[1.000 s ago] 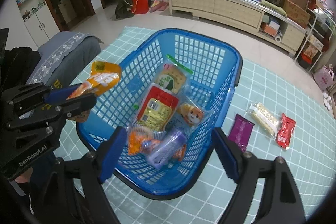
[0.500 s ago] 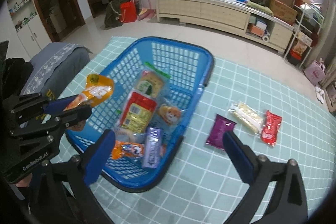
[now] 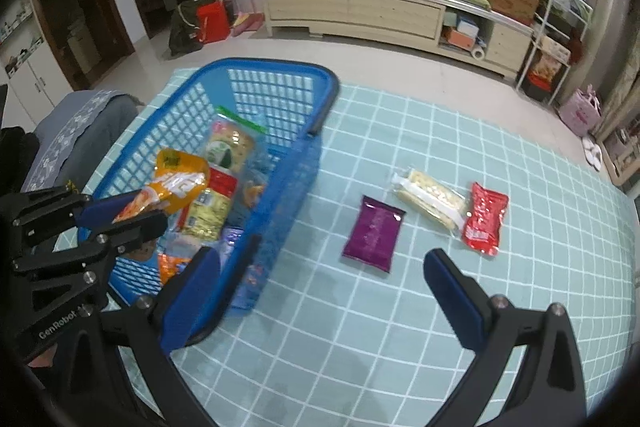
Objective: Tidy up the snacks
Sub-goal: 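Open the right gripper to drop the gum pack while the left gripper drops the chip bag, then withdraw both grippers from the basket toward the remaining packs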
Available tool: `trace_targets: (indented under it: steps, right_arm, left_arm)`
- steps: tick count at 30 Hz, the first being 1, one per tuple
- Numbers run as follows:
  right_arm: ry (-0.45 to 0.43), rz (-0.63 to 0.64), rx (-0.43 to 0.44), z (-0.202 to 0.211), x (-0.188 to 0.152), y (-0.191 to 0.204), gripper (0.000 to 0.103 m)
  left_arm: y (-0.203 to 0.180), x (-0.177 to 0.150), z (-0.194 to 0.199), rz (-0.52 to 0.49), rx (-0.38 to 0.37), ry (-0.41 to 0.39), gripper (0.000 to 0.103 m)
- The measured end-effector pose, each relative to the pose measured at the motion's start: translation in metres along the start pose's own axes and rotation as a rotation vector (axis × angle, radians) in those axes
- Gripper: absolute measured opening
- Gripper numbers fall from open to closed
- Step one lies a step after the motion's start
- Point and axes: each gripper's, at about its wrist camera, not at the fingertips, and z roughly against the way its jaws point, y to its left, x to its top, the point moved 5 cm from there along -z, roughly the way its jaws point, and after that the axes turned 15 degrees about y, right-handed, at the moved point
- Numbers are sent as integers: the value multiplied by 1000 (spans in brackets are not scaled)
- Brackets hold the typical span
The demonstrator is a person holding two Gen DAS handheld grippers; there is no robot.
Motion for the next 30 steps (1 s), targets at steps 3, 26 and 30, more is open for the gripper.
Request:
trace_targets:
  steps: [3, 26, 30]
  right_arm:
    - [5, -23, 1, -1, -2, -8, 103]
    - [-42, -91, -41, 47, -21, -56, 103]
    - [-54, -115, -50, 58, -28, -71, 103]
  left_arm:
    - [-5, 2, -2, -1, -14, 5, 22]
    - [-33, 1, 28, -46, -20, -45, 69]
    - [-50, 7, 28, -60, -20, -47, 72]
